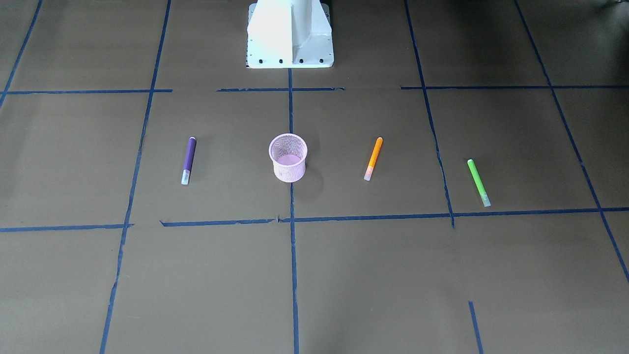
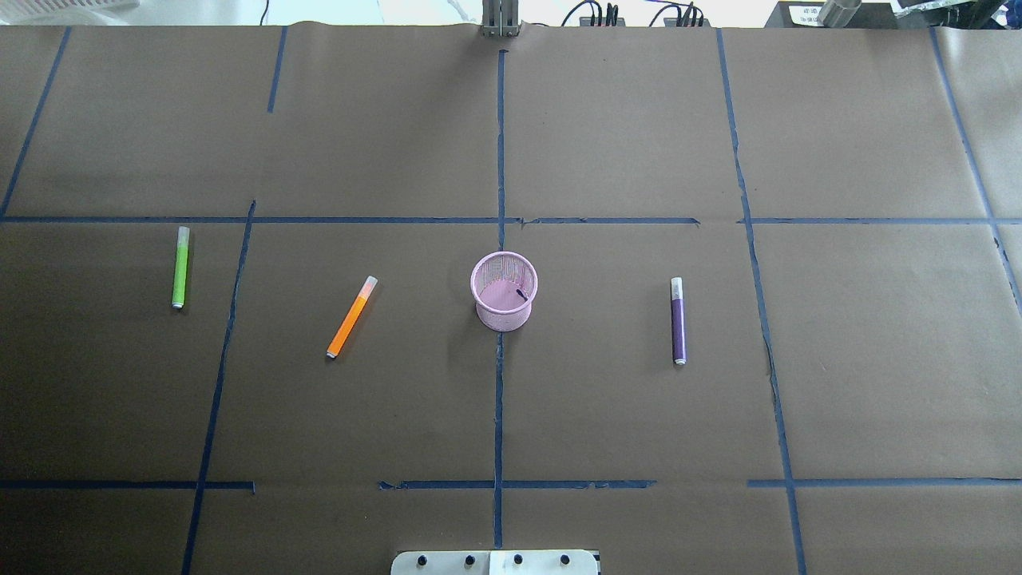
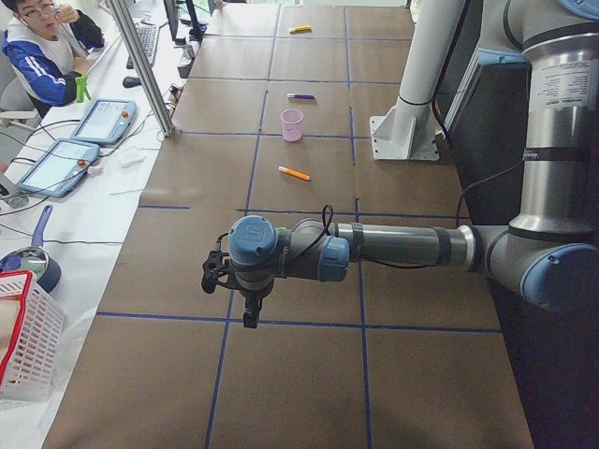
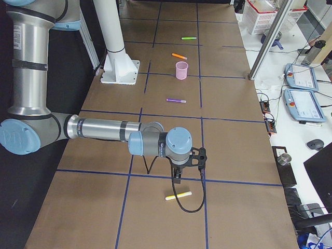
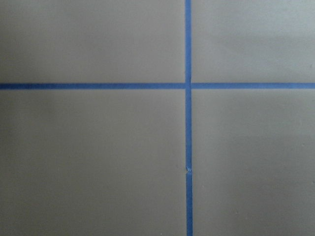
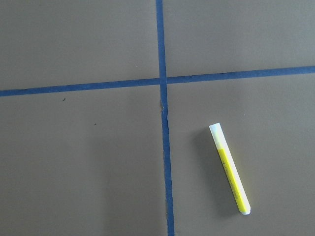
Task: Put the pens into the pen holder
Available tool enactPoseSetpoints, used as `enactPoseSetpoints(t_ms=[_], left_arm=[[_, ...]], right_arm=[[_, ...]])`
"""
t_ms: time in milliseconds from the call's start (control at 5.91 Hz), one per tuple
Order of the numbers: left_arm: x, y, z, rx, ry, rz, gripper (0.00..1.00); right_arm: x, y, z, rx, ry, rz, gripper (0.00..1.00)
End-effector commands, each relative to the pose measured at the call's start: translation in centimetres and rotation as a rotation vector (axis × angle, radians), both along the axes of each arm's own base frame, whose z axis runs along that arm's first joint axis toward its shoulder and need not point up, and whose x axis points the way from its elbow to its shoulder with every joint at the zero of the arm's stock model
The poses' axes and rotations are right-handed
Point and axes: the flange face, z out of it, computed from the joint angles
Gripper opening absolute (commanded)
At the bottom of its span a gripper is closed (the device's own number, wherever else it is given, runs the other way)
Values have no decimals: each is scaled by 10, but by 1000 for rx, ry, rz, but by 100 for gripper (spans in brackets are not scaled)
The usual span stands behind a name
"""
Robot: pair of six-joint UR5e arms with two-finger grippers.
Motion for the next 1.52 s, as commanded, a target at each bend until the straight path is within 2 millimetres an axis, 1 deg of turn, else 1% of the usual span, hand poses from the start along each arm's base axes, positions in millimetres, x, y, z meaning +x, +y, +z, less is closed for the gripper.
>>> enactPoseSetpoints(t_ms=[0,169,339,508,677,846,1016,1185,1354], left_arm=[[57,-41,-52,73,-1,84,100],[83,-54,-71,113,0,129,100],[116,-59,-81,104,-15,152,100],[163,-65,-107,46,-59,101,100],[208,-60,-133,35,-141,34,100],[261,-48,-138,-9,-133,-7,100],[304,-38,-136,-7,-108,-44,100],[328,-35,-139,-21,-117,-66,100],[343,-49,-138,-54,-124,-105,100]], right_arm=[[-1,-21,-21,45,-3,-5,100],[0,-47,-45,92,4,-5,100],[0,-42,-33,71,2,-7,100],[-2,-40,-20,43,-7,-7,100],[-2,-39,-18,45,-9,-10,100],[-2,-39,-18,46,-9,-12,100],[-3,-39,-18,46,-9,-14,100],[-3,-39,-18,46,-7,-14,100],[-4,-39,-17,41,-7,-14,100]])
